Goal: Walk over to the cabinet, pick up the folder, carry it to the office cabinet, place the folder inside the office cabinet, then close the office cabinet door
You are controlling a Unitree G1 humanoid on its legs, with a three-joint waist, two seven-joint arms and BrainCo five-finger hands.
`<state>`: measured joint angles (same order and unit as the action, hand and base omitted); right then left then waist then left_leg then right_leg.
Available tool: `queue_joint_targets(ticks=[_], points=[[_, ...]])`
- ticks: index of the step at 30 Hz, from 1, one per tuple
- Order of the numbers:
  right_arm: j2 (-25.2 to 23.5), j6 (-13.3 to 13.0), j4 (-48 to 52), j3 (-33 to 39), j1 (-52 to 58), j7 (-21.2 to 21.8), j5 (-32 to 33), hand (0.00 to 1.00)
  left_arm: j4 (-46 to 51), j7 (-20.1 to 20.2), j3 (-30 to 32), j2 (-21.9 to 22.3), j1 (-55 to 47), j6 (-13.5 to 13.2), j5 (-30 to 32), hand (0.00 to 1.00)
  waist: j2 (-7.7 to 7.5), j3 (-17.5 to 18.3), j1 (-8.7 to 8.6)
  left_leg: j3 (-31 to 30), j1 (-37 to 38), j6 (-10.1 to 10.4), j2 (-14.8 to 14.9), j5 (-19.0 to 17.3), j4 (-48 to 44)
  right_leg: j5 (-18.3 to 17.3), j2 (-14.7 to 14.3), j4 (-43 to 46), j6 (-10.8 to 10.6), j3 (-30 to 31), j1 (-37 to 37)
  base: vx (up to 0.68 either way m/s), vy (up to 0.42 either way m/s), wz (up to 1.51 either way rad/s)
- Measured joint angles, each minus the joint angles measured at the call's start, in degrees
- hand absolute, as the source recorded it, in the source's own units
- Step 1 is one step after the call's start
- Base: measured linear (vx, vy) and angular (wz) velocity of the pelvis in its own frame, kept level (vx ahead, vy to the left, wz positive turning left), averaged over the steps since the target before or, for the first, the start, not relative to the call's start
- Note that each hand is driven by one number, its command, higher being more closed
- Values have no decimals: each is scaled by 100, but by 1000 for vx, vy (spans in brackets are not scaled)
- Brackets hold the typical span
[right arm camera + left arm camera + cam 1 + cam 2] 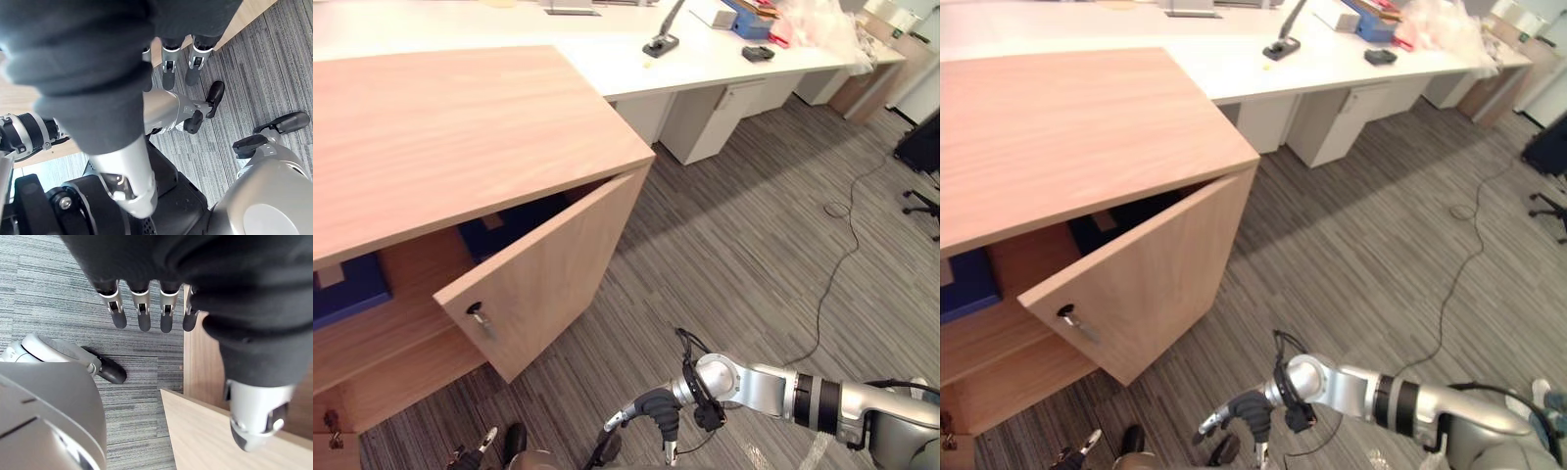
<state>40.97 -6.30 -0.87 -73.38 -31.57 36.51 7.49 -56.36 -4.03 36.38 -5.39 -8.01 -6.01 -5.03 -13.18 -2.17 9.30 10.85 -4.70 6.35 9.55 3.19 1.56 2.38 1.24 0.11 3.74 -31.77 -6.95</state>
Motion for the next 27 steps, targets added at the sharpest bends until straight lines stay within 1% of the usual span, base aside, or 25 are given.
queue_joint_targets(ticks=[1,3,4,5,6,7,8,9,10,11,12,13,14,15,16,17,18,19,21,24,25,26,27], points=[[-126,-11,-173,85,48,-49,-82,0,-12,-4,56,-1,-4,1,0,0,3,2,25,-40,-7,-11,-16,-6,-6,0,17,0,-1,-23,8,31,31,15],[-819,-21,-1087,679,477,-288,-415,0,-106,-12,66,-62,-1,2,0,0,44,-16,113,-165,-32,-60,-49,-39,-53,-16,64,36,-25,-101,47,34,32,22],[-1022,-21,-1348,821,565,-394,-607,0,-163,-15,34,-69,4,2,0,0,89,-43,118,-226,-38,-83,-50,-61,-91,-19,79,81,-30,-98,71,33,82,45],[-1399,-27,-1889,1225,849,-578,-873,0,-263,-25,-149,-62,24,11,0,0,272,-115,95,-446,-74,-136,-31,-145,-203,-18,104,278,-31,127,110,3,148,97],[-1701,-43,-2384,1756,1286,-849,-1207,0,-314,-53,-463,-45,58,15,0,0,517,-147,36,-870,-251,-166,-33,-246,-452,-42,137,578,-54,673,98,-8,175,147],[-1921,-60,-2775,2230,1622,-996,-1393,0,-331,-67,-734,-36,78,5,0,0,675,-192,-22,-1215,-343,-204,-77,-315,-638,-187,215,952,-86,1174,60,-20,137,157],[-2101,-67,-3084,2559,1844,-1090,-1484,0,-332,-74,-902,-14,76,-3,2,0,768,-214,-64,-1465,-372,-213,-142,-325,-713,-337,290,1307,-147,1521,1,-17,61,230],[-2673,-60,-3955,3603,2375,-1518,-1872,0,-322,-118,-1247,-25,77,-32,4,0,893,-228,-297,-2259,-536,-209,-415,-328,-883,-937,436,2174,-247,2474,-249,-21,17,235],[-2923,-44,-4354,4037,2511,-1675,-2016,0,-319,-125,-1357,-36,81,-56,4,0,895,-227,-402,-2581,-582,-204,-577,-324,-919,-1126,463,2250,-331,2850,-210,-49,-50,306],[-3311,-16,-5139,4927,2646,-1939,-2173,0,-316,-131,-1553,-36,88,-84,8,0,892,-221,-498,-3129,-700,-195,-856,-291,-1004,-1364,467,2214,-521,3624,-124,-57,-75,241],[-3531,31,-5645,5598,2667,-2171,-2246,0,-287,-131,-1647,-23,93,-91,19,0,877,-226,-527,-3443,-753,-189,-1049,-276,-1032,-1473,492,2077,-678,4023,-44,-99,-119,272],[-3761,141,-6206,6606,2678,-2611,-2231,0,-240,-160,-1696,16,62,-61,31,0,861,-241,-543,-3839,-789,-175,-1248,-267,-1033,-1710,538,1844,-951,4260,208,-98,-158,201],[-3802,207,-6431,7040,2673,-2808,-2207,0,-226,-181,-1698,61,50,-59,43,0,892,-233,-517,-3990,-794,-140,-1273,-245,-988,-1804,541,1809,-952,4100,292,-101,-231,183],[-3874,341,-6767,7692,2710,-3170,-2146,0,-129,-220,-1671,161,-67,-50,56,0,980,-157,-423,-4256,-834,-63,-1225,-195,-897,-1804,523,1741,-839,3729,317,-57,-231,141],[-3846,464,-6880,7887,2808,-3458,-1949,0,-100,-258,-1543,245,-123,13,81,0,1040,-150,-409,-4197,-944,-81,-1294,-215,-1362,-1789,547,1681,-839,3398,452,-22,-182,123],[-3845,513,-6863,7867,2927,-3545,-1918,0,-28,-268,-1477,302,-185,21,74,0,1072,-123,-393,-4120,-918,-58,-1303,-267,-1527,-1781,530,1647,-849,3268,530,44,-158,121],[-3846,558,-6717,7814,3084,-3661,-1815,0,106,-288,-1447,395,-259,21,77,0,1110,-102,-409,-3995,-933,65,-1222,-315,-1503,-1788,476,1594,-836,2994,654,58,-138,76],[-3848,586,-6687,7784,3088,-3697,-1782,0,165,-292,-1434,421,-290,20,67,0,1137,-80,-363,-4030,-908,167,-1187,-251,-1415,-1787,458,1578,-834,2908,676,61,-169,78],[-3930,611,-6591,7622,3120,-3728,-1777,0,249,-280,-1359,440,-351,18,70,0,1088,-70,-333,-4287,-906,254,-1119,-53,-1106,-1708,383,1333,-789,2631,796,35,-146,54],[-4138,615,-6483,7531,3121,-3748,-1744,0,252,-278,-1342,449,-355,13,23,0,1079,-79,-294,-4491,-882,320,-1086,126,-896,-1670,282,1223,-759,2403,965,33,-137,44],[-4169,614,-6457,7468,3121,-3763,-1713,0,256,-278,-1342,447,-354,13,-4,0,1070,-108,-290,-4494,-850,316,-1090,161,-877,-1669,278,1215,-758,2353,1022,8,-129,52],[-4236,596,-6424,7312,3121,-3788,-1618,0,291,-278,-1347,440,-354,11,-61,0,1040,-150,-282,-4389,-826,283,-1110,279,-848,-1670,280,1213,-757,2203,1124,-31,-100,68],[-4313,563,-6398,7330,3114,-3798,-1508,0,309,-281,-1355,430,-344,5,-145,0,1011,-212,-306,-3951,-848,116,-1099,441,-784,-1658,323,1182,-736,1981,1241,-53,-69,74]])
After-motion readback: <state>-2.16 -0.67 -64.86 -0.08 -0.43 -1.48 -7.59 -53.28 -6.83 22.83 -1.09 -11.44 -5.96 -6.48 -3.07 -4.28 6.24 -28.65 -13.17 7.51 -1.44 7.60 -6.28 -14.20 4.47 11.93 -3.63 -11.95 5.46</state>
